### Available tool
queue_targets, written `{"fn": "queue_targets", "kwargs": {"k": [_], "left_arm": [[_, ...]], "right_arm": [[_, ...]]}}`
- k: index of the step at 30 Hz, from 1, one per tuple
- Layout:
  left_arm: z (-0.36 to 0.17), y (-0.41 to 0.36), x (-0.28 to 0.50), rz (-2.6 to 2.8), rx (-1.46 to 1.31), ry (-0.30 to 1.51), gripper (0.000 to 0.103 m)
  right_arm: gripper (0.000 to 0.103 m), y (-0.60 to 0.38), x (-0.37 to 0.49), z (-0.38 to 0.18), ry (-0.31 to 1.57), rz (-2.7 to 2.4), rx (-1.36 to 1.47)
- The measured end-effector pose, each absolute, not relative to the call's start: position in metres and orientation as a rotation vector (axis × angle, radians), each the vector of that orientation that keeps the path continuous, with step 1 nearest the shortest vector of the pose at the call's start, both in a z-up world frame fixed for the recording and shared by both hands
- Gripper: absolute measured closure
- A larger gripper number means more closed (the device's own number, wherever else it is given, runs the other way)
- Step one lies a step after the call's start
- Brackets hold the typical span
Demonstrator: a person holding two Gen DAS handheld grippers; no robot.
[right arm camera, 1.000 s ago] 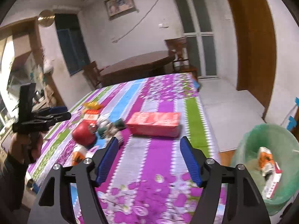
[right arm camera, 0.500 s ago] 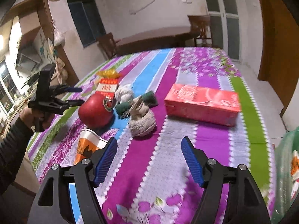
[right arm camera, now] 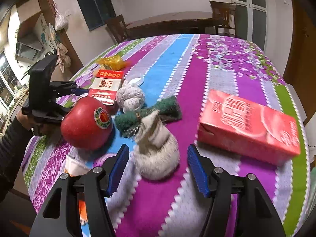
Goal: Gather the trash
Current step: 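Grasp the white mask with the left tool while the right tool grasps the knitted sock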
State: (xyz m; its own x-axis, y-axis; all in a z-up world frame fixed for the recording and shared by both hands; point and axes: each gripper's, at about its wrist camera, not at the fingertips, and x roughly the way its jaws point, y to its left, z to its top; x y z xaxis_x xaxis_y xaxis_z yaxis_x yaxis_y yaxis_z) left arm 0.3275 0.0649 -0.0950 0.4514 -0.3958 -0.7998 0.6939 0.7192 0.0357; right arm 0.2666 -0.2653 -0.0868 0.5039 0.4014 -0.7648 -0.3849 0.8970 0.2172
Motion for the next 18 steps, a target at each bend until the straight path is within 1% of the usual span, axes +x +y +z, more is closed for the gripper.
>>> {"fn": "queue_targets", "kwargs": {"k": [1,2,3,6,11,18], "left_arm": [[-0.095,0.064,0.327,-0.693,0.378,0.868,0.051],[-0.095,0.064,0.327,-0.688,0.365,0.869,0.057],[-0.095,0.065,0.327,-0.678,0.351,0.866,0.065],[-0.095,0.068,0.328,-0.640,0.320,0.866,0.076],[-0.095,0.067,0.316,-0.557,0.322,0.862,0.077],[-0.085,0.091,0.278,-0.435,0.278,0.862,0.077]], "right_arm": [[0.043,-0.262,0.268,-0.089,0.934,0.475,0.014],[0.049,-0.260,0.270,-0.092,0.941,0.469,0.007],[0.053,-0.259,0.271,-0.093,0.935,0.459,0.001],[0.057,-0.258,0.271,-0.094,0.926,0.447,0.000],[0.061,-0.258,0.261,-0.095,0.896,0.422,-0.018],[0.061,-0.268,0.238,-0.088,0.848,0.403,0.030]]}}
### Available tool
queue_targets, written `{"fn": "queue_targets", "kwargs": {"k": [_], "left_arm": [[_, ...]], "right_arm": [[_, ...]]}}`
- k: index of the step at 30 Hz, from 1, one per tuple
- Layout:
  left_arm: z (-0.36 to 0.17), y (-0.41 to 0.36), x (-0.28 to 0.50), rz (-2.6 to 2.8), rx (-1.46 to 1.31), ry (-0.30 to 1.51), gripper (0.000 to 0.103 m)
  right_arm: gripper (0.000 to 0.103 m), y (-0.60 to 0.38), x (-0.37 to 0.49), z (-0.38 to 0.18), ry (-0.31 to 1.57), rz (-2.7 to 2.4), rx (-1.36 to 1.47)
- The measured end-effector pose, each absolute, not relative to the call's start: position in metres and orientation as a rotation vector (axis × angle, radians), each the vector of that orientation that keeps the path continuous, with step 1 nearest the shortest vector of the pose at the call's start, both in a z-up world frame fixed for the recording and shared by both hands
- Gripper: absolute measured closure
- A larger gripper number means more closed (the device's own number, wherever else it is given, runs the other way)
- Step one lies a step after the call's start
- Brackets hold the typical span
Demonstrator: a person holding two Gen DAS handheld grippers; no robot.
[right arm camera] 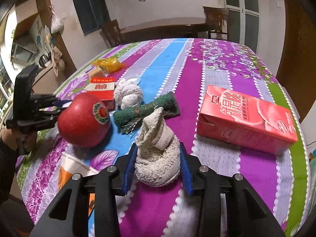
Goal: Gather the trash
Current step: 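Grasp the white mask with the left tool while the right tool grasps the knitted sock, then carry the mask and sock to the green bin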
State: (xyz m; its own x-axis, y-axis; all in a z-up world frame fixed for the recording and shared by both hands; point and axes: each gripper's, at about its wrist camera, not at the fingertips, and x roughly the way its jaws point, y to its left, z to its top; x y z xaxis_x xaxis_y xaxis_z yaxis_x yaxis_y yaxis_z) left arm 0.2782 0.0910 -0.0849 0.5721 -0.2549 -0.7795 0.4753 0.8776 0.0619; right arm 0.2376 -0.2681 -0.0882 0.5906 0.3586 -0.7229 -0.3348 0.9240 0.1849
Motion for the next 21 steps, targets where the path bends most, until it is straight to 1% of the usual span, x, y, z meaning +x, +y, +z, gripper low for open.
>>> {"fn": "queue_targets", "kwargs": {"k": [3,10,15,21], "left_arm": [[-0.073,0.103,0.256,-0.411,0.236,0.832,0.077],[-0.036,0.104,0.194,-0.271,0.118,0.665,0.077],[-0.017,0.068,0.161,-0.246,0.079,0.552,0.077],[-0.002,0.020,0.146,-0.265,0.019,0.468,0.077]], "right_arm": [[0.062,-0.267,0.221,-0.080,0.809,0.396,0.023],[0.061,-0.263,0.176,-0.050,0.672,0.349,0.010],[0.061,-0.266,0.140,-0.018,0.553,0.300,0.012],[0.061,-0.275,0.102,0.008,0.459,0.234,0.000]]}}
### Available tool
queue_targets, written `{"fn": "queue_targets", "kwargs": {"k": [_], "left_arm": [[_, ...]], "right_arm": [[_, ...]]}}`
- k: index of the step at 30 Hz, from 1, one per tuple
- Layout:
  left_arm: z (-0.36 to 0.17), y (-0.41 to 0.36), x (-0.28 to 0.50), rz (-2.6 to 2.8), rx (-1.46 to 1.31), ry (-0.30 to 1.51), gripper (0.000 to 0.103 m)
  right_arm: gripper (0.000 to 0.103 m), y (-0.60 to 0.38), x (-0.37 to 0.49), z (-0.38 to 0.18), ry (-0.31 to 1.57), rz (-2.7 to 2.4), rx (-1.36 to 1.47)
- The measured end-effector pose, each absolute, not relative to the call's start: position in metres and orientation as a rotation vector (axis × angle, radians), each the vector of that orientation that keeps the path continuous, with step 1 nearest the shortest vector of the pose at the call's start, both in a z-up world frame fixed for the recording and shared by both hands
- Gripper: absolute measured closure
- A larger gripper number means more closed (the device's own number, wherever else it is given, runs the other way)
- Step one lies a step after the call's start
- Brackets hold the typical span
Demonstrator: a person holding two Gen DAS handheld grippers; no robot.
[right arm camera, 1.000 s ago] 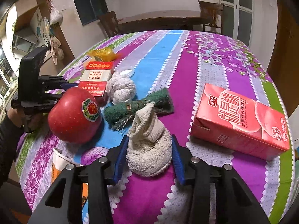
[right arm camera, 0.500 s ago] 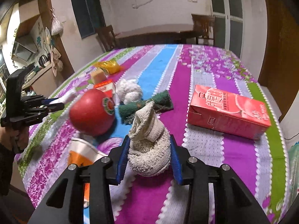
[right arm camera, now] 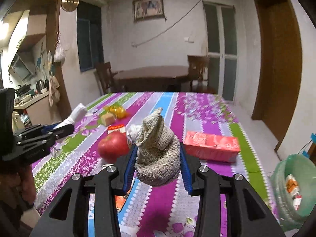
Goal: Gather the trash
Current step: 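Carry the mask and sock to the green bin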
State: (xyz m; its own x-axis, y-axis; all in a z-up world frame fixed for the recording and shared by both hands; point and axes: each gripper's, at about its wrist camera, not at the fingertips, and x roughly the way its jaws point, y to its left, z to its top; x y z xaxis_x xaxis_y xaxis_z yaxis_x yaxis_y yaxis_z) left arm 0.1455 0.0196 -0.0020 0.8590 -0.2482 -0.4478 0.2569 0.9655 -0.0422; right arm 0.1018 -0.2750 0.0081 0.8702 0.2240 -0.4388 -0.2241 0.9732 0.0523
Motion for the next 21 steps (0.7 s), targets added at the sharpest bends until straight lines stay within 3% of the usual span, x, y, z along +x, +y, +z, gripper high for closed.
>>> {"fn": "queue_targets", "kwargs": {"k": [21], "left_arm": [[0.021,-0.146,0.131,-0.487,0.026,0.376,0.077]], "right_arm": [[0.061,-0.412,0.018,0.057,0.364,-0.004,0.038]]}}
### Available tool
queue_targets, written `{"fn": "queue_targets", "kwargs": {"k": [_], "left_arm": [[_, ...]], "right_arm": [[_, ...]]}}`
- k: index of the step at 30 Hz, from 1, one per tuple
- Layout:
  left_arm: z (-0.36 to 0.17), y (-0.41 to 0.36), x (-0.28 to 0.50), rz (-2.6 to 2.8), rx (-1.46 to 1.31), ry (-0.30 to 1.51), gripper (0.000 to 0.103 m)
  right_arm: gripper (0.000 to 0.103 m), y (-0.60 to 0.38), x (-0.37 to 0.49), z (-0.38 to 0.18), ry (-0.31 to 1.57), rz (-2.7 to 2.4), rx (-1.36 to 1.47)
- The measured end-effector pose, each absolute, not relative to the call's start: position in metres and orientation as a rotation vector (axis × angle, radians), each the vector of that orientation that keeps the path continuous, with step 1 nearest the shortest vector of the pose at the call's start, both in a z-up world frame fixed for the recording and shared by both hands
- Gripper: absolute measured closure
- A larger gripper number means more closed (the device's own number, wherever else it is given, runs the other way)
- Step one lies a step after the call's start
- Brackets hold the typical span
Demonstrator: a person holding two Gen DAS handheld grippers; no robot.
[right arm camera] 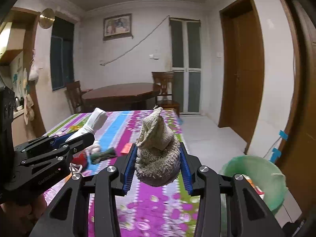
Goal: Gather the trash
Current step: 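Carry the mask and sock to the green bin, then open both tools to drop the mask and sock into the bin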
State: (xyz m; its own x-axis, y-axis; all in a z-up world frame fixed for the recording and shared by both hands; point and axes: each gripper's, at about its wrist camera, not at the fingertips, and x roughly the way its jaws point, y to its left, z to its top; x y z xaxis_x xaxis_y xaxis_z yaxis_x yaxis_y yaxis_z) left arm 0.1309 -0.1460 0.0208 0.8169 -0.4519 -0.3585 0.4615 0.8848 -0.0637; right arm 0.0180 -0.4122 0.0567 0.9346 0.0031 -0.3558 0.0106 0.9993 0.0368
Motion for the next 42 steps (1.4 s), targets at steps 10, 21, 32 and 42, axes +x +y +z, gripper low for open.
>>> {"fn": "queue_targets", "kwargs": {"k": [10,21,32,42], "left_arm": [[0.025,-0.235,0.145,-0.642,0.056,0.389,0.077],[0.005,-0.342,0.171,-0.792,0.105,0.484,0.077],[-0.041,-0.427,0.205,-0.856,0.164,0.661,0.077],[-0.070,-0.447,0.217,-0.844,0.192,0.727,0.077]], "right_arm": [[0.061,-0.526,0.007,0.063,0.398,-0.125,0.053],[0.061,-0.670,0.021,0.039,0.536,-0.225,0.145],[0.061,-0.770,0.079,-0.024,0.708,-0.243,0.240],[0.061,-0.757,0.101,-0.072,0.776,-0.245,0.275]]}}
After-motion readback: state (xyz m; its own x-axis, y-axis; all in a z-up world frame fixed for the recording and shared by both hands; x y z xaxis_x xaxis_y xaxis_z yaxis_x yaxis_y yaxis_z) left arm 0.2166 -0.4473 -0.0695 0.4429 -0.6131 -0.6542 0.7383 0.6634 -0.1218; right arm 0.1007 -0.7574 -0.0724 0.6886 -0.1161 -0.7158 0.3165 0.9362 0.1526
